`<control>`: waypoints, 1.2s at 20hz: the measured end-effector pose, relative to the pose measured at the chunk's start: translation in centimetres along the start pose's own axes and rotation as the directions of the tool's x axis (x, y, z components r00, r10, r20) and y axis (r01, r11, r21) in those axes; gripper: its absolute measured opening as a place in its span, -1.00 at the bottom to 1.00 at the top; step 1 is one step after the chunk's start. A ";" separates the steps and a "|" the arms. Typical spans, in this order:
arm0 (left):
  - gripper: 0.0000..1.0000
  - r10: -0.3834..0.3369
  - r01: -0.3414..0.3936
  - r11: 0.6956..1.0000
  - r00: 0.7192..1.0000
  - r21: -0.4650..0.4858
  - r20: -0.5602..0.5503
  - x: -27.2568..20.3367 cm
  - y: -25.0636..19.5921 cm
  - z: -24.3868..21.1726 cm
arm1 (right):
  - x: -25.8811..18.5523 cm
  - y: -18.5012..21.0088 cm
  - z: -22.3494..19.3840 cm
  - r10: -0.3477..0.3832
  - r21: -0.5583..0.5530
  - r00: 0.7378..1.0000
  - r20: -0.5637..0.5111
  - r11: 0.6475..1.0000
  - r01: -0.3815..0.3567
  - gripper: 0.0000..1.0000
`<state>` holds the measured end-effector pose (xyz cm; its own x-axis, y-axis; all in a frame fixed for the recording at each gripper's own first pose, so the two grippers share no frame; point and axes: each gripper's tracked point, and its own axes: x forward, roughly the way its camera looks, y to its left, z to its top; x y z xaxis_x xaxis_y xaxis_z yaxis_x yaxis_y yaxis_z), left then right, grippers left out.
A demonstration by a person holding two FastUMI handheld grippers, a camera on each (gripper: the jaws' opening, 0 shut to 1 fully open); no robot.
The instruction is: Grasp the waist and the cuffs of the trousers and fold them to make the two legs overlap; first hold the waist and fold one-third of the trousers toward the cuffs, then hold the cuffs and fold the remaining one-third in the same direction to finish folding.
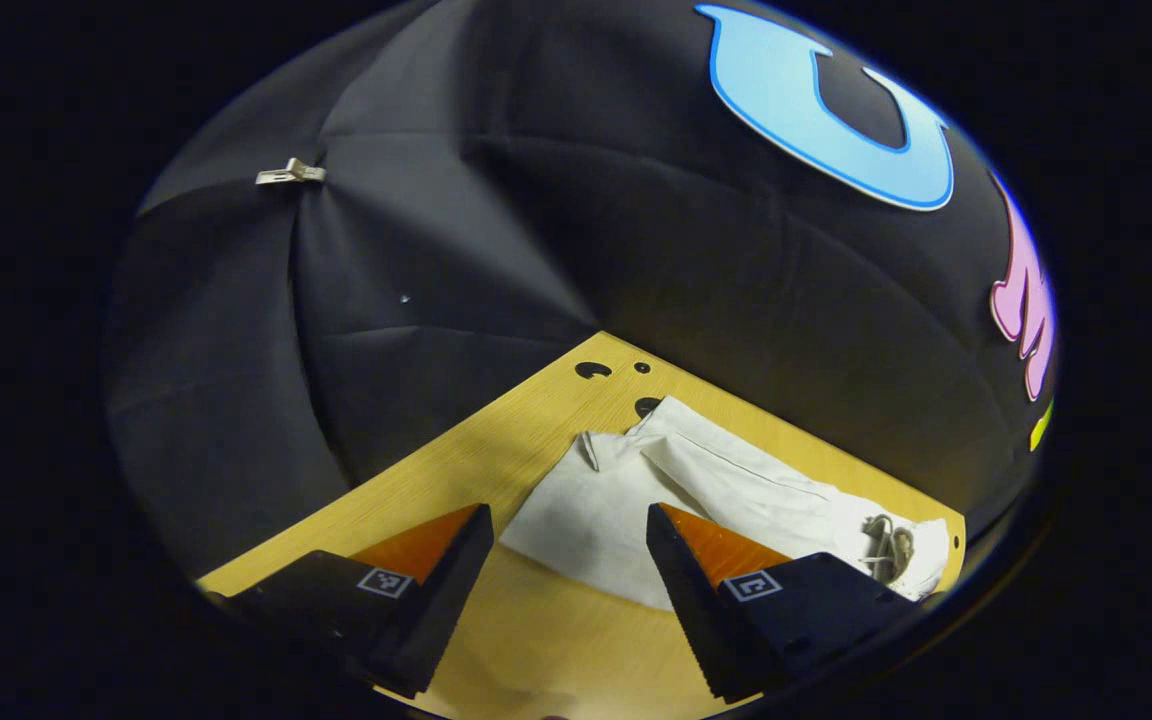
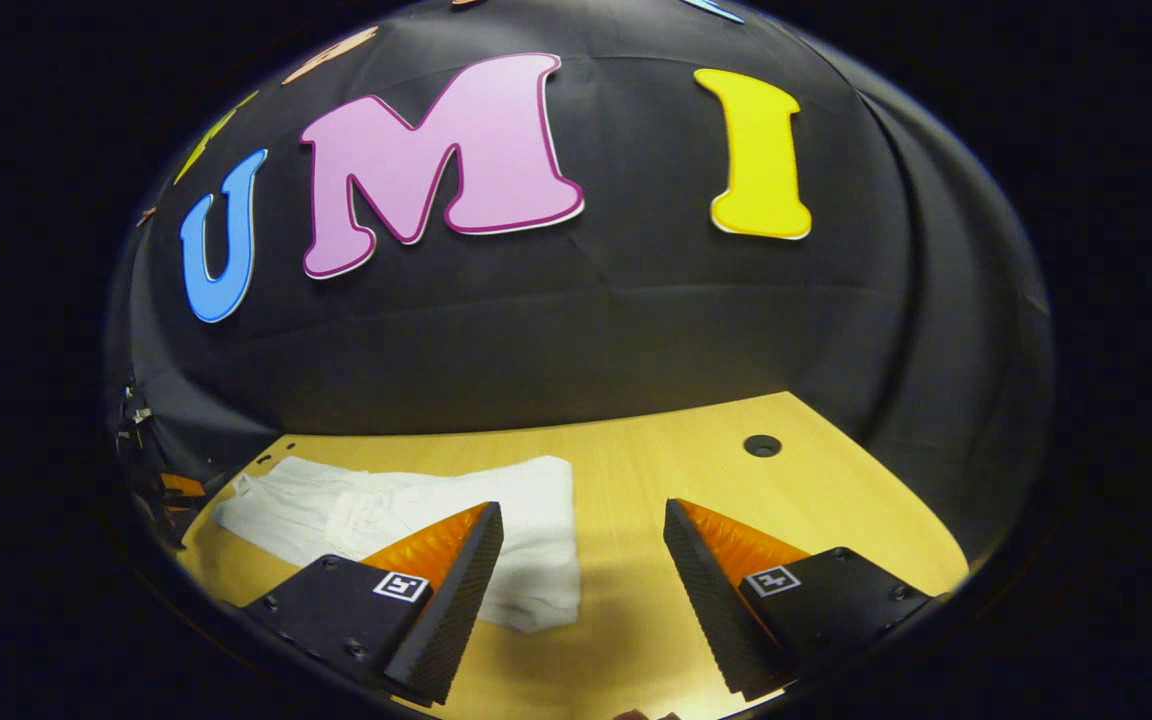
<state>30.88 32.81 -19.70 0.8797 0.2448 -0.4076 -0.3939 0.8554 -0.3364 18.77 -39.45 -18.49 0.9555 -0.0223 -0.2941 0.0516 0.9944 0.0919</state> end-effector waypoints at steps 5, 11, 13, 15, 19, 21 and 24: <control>0.94 -0.041 0.043 0.999 0.997 0.024 -0.066 5.2 -0.9 -0.8 | -3.0 -3.6 -0.2 -0.063 -0.038 0.998 -0.024 0.997 0.062 0.96; 0.99 0.028 0.013 0.961 0.989 0.276 -0.144 8.2 -0.5 -2.8 | -3.5 -3.4 -1.0 -0.051 -0.016 0.997 -0.050 0.999 0.050 0.96; 0.97 0.041 0.009 0.951 0.987 0.310 -0.154 7.8 -0.9 -2.9 | -3.7 -3.3 -1.9 -0.048 -0.011 0.996 -0.072 0.999 0.047 0.96; 1.00 0.032 0.027 0.949 0.983 0.315 -0.179 7.7 -1.1 -3.4 | -4.1 -3.1 -2.7 -0.042 -0.001 0.995 -0.092 0.999 0.042 0.96; 1.00 -0.017 0.114 0.920 0.967 0.375 -0.253 7.4 -1.8 -4.5 | -4.3 -2.3 -3.4 -0.020 -0.021 0.995 -0.098 1.000 0.018 0.97; 0.96 -0.050 0.170 0.897 0.956 0.408 -0.289 7.7 -2.3 -4.7 | -4.2 -2.3 -3.4 -0.022 -0.016 0.995 -0.095 1.000 0.020 0.96; 0.28 -0.069 0.199 0.887 0.949 0.416 -0.307 7.0 -4.0 -5.6 | -4.3 -2.4 -3.8 -0.023 0.025 0.995 -0.101 0.999 0.025 0.97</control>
